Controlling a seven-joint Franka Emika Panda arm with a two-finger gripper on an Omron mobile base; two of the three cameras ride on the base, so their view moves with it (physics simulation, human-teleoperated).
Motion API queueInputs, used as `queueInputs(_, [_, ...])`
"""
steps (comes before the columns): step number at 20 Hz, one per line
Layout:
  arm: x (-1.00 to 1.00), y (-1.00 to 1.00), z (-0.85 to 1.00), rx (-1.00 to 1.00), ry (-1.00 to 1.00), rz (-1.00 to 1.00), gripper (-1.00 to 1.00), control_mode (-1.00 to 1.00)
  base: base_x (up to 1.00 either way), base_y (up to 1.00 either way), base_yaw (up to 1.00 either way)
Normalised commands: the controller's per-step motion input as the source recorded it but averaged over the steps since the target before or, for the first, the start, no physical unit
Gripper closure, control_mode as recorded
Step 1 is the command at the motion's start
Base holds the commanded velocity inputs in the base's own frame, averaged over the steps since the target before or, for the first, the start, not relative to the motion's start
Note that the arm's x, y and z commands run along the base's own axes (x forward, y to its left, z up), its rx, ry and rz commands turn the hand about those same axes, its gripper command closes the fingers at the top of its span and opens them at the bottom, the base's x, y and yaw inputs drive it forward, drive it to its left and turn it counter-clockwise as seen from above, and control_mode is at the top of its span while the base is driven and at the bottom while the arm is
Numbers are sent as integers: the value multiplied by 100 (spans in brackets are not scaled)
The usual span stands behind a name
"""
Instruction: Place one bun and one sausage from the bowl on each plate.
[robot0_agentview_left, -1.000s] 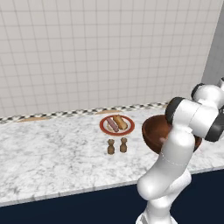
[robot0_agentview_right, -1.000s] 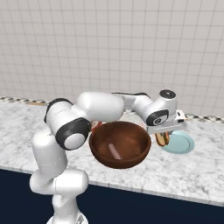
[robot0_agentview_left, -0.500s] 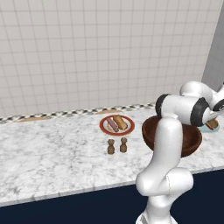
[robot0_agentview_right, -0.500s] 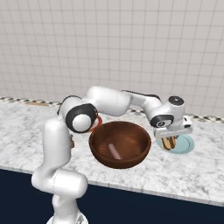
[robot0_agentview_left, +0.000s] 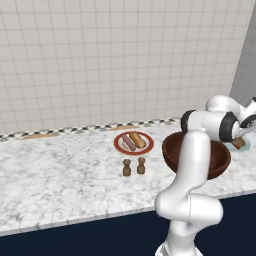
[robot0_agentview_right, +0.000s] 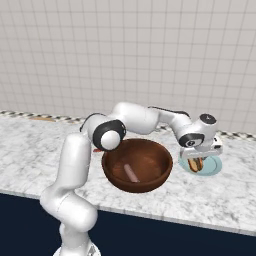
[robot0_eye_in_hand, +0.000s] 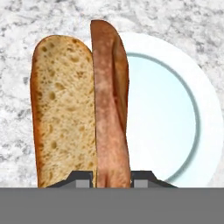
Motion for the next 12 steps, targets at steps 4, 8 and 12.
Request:
queueInputs(4, [13, 0, -22, 0, 0, 0, -100, -100, 0, 0, 0])
queueInputs(8, [46, 0, -5, 0, 0, -3, -100, -100, 0, 0, 0])
queueInputs(12, [55, -14, -12, -1, 0, -5, -100, -100, 0, 0, 0])
